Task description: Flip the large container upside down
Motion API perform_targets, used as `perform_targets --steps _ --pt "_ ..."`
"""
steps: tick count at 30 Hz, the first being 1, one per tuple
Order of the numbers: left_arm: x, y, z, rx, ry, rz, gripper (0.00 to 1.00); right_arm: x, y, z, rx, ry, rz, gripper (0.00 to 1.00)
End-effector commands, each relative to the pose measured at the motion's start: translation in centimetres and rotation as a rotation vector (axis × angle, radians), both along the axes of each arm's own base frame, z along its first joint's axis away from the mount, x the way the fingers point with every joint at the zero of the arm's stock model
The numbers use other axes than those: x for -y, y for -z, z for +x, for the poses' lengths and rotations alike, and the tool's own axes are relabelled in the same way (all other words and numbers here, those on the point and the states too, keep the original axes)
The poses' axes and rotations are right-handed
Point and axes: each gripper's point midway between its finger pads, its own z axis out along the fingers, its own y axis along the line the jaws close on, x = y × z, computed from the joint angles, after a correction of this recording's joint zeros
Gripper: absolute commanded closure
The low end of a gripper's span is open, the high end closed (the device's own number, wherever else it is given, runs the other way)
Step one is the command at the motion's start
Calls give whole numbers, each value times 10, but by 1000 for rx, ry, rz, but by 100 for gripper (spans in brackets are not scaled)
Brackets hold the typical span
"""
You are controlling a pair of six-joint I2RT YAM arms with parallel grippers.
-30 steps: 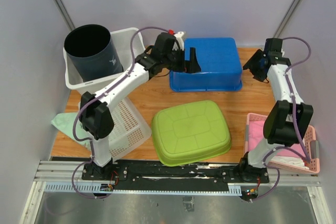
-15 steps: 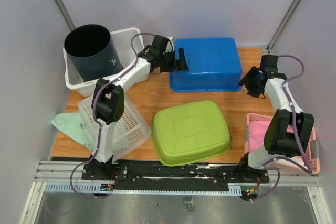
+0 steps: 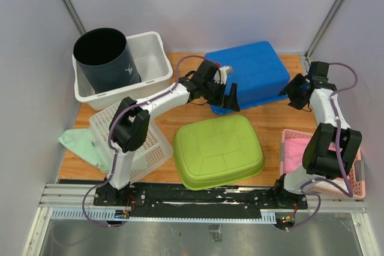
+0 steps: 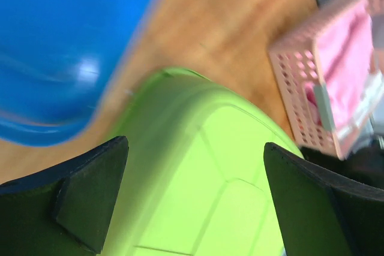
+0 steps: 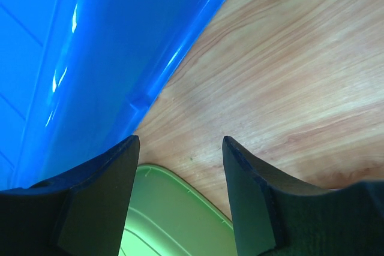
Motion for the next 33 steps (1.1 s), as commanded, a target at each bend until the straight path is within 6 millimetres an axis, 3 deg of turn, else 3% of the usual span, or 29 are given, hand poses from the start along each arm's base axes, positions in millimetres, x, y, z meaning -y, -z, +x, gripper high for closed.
perform_targets --steps 1,5,8,14,19,24,33 --pt "12 -55 -38 82 133 -77 1 20 -17 8 52 49 13 41" --pt "-6 -92 -24 179 80 -58 1 29 -19 6 56 81 12 41" --pt "-23 -114 12 199 -29 -87 1 34 -16 6 55 140 33 41" --pt "-60 -111 119 236 -281 -60 1 22 -10 16 65 171 137 42" --pt "-75 -102 181 238 -367 -119 1 11 0 20 44 147 162 43" --pt "-73 -89 212 278 -372 -183 1 -6 14 21 7 94 161 44" --pt "-72 -61 238 357 -366 -172 1 -28 43 21 -63 43 184 45"
